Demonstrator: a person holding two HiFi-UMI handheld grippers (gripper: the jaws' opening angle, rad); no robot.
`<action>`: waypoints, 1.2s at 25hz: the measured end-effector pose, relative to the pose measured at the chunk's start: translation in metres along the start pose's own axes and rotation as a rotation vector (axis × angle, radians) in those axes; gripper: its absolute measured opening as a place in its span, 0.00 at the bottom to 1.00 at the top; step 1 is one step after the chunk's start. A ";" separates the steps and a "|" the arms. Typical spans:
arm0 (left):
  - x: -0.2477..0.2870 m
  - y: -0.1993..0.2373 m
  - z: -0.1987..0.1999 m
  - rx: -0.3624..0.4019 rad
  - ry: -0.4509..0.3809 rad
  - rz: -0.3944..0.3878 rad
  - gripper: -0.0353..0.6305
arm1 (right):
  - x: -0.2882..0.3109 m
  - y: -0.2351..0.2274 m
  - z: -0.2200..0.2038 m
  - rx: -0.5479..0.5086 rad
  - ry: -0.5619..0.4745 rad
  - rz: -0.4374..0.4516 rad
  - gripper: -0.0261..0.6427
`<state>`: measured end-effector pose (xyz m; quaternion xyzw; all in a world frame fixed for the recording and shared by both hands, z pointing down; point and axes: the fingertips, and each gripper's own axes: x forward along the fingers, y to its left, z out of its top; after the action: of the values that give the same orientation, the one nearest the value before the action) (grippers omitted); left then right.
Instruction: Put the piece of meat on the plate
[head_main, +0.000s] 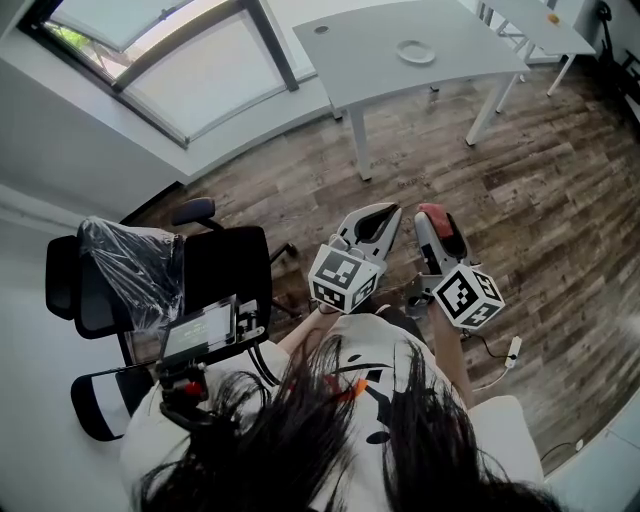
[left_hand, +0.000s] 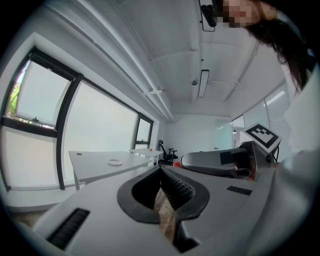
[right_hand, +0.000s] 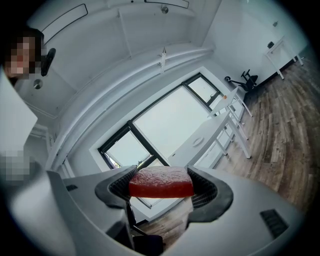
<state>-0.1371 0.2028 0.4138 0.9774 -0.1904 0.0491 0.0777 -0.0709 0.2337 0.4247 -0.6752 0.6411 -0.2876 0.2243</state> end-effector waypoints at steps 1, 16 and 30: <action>0.002 -0.001 -0.002 0.003 0.007 -0.003 0.06 | 0.000 -0.002 0.000 0.003 0.001 -0.001 0.52; 0.072 0.062 -0.003 -0.017 0.049 -0.031 0.06 | 0.084 -0.038 0.023 0.041 0.014 -0.046 0.52; 0.170 0.161 0.021 -0.029 0.063 -0.091 0.06 | 0.203 -0.068 0.060 0.081 0.034 -0.110 0.51</action>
<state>-0.0401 -0.0106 0.4360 0.9818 -0.1440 0.0735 0.1002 0.0224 0.0327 0.4471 -0.6951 0.5945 -0.3364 0.2243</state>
